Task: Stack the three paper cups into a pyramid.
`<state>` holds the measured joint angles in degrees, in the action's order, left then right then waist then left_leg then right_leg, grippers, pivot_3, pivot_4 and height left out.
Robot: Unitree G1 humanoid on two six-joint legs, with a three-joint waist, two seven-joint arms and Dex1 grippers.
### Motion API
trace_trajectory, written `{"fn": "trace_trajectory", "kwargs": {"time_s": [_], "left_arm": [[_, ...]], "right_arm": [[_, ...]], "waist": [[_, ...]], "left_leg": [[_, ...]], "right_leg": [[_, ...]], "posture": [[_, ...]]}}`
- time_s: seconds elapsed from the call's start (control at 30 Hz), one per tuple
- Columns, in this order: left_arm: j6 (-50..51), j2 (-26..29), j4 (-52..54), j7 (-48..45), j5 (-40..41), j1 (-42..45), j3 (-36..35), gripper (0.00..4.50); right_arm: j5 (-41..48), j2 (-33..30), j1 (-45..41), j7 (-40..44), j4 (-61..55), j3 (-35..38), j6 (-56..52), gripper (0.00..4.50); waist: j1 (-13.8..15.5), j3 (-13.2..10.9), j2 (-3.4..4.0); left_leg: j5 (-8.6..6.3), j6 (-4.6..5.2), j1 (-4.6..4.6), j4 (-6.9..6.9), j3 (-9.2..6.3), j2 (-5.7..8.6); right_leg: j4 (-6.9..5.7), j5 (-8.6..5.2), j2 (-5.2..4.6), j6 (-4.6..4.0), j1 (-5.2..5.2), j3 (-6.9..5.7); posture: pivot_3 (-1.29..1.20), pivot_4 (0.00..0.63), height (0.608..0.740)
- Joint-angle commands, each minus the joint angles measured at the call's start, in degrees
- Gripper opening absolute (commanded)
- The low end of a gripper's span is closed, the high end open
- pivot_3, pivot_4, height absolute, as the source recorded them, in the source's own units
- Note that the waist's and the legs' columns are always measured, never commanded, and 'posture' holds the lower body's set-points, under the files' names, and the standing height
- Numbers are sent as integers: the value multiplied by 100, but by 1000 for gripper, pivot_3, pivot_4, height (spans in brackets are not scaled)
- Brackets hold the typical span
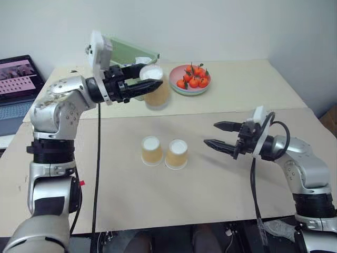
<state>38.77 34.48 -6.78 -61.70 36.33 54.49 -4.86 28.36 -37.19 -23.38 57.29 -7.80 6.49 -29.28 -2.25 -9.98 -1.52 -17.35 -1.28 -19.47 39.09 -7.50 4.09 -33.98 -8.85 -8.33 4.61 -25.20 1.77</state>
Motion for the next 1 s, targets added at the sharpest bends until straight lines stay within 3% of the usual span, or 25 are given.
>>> {"fn": "trace_trajectory", "kwargs": {"time_s": [0.03,0.43,1.0], "left_arm": [[442,81,381,-461,395,117,142,2744],[49,419,517,-1346,-239,-355,942,2744],[-172,291,264,-1321,-491,-440,949,2744]], "right_arm": [[181,-102,57,-54,-305,261,64,4500],[232,-141,268,-198,-524,374,1,4500],[262,-155,247,-268,-453,298,61,4500]], "waist": [[-13,0,0],[-13,-1,-1],[-6,-1,0]], "left_leg": [[0,0,-2,0,0,1],[-3,7,0,2,0,2],[-4,9,1,2,0,1]], "right_leg": [[1,0,0,0,-1,0],[1,0,0,0,-1,3],[0,0,0,0,-1,5]], "posture": [[0,150,727],[0,150,727],[0,150,727]]}}
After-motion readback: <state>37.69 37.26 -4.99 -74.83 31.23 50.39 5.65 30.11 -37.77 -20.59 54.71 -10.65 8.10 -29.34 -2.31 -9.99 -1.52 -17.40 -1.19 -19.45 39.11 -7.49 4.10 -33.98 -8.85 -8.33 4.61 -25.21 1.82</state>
